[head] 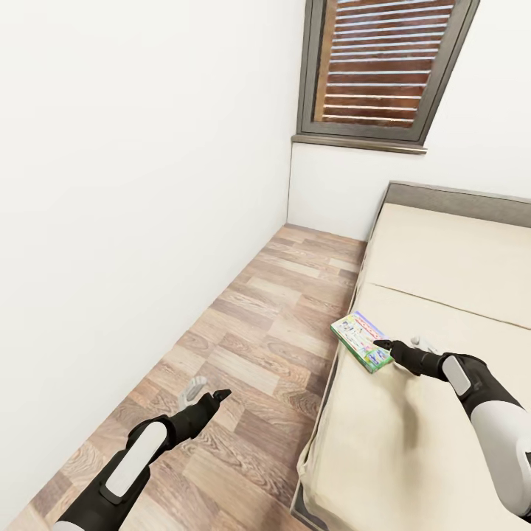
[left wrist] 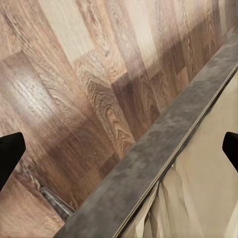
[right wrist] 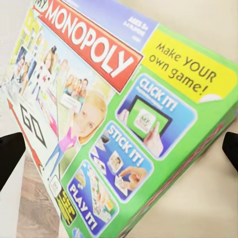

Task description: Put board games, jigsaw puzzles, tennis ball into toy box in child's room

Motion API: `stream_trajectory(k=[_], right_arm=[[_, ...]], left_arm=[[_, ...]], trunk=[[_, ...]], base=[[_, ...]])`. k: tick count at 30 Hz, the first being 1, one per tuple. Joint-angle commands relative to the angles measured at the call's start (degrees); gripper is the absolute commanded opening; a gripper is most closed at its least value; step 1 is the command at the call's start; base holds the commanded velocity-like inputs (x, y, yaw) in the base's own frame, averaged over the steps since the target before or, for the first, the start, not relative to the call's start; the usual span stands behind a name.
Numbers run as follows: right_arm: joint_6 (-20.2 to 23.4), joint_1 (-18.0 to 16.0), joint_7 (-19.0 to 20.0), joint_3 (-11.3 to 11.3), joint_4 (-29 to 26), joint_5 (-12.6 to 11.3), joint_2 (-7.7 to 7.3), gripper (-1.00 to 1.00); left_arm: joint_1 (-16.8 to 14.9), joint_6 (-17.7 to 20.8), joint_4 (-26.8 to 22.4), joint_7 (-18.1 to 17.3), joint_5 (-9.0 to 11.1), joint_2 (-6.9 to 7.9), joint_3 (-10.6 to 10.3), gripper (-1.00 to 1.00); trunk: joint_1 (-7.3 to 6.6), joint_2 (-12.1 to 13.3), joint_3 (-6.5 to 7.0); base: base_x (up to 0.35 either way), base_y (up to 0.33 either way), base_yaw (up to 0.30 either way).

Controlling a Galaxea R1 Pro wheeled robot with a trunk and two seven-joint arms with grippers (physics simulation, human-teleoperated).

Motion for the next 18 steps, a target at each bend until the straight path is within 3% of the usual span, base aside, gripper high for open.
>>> stream_trajectory(k=[1, 18], right_arm=[[0.44, -0.04, 0.09, -0.32, -0.03, -0.11, 0.03, 1.0], [0.52, 0.0, 0.16, -0.47, -0.03, -0.12, -0.07, 1.0]], left_arm=[[-0.03, 0.01, -0.11, 0.53, 0.61, 0.06, -0.14, 1.0], [-0.03, 0.01, -0.11, 0.54, 0.61, 0.06, -0.14, 1.0]], trunk=[[-0.01, -0.02, -0.05], [-0.01, -0.02, -0.05]], base=[[0.0, 0.0, 0.012], [0.0, 0.0, 0.004]])
